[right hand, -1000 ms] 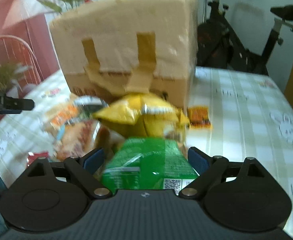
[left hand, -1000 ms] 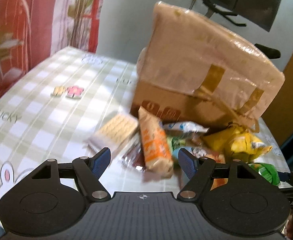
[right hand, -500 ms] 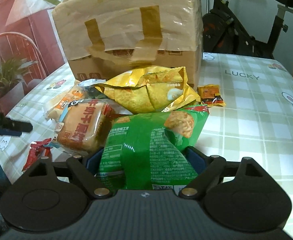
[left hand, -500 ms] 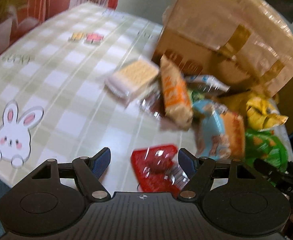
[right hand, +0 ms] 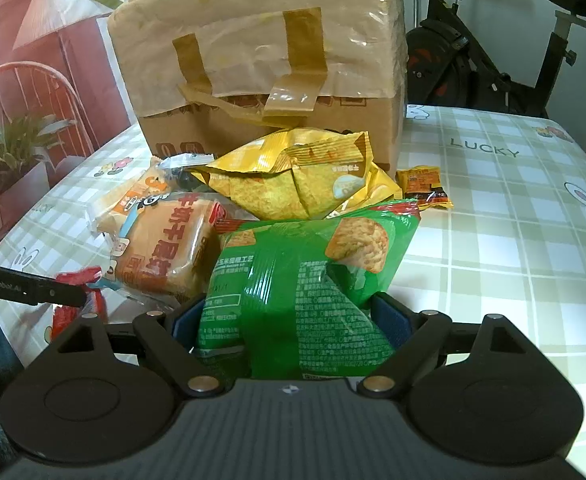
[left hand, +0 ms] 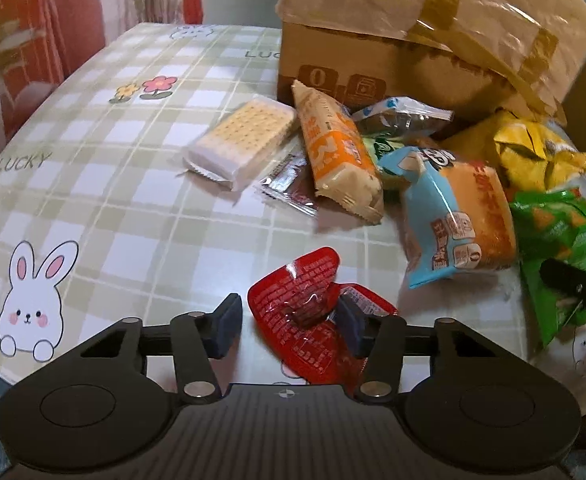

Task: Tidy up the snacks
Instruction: 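Grasp the green cracker bag with the right tool while the left grasps the red wrapper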

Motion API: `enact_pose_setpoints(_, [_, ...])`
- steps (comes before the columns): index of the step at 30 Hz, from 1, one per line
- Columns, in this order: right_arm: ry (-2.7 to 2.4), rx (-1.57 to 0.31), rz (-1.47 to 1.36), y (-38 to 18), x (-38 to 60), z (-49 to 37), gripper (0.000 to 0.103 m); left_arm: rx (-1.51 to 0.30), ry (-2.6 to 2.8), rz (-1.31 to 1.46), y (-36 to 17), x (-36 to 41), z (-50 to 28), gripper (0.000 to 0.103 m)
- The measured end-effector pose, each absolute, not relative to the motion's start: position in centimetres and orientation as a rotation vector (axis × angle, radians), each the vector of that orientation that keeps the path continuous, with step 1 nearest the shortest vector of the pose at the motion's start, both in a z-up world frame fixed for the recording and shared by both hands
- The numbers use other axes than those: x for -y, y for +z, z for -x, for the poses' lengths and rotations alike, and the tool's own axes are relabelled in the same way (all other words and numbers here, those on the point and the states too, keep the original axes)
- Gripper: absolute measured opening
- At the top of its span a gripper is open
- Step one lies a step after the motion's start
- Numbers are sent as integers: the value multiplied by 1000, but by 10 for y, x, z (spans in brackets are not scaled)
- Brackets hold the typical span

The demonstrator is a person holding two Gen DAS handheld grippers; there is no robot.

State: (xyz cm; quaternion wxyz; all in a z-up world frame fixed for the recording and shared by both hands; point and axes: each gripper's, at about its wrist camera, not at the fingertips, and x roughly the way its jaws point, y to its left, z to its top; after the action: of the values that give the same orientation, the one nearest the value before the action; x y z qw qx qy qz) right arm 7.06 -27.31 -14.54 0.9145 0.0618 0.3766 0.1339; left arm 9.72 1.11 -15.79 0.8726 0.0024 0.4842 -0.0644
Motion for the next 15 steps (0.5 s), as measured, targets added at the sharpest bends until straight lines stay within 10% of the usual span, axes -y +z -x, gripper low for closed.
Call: enact_pose_setpoints(15, [278,-776,-133,-147,275,-72,88,-909,-173,42,-148,-16,-102,6])
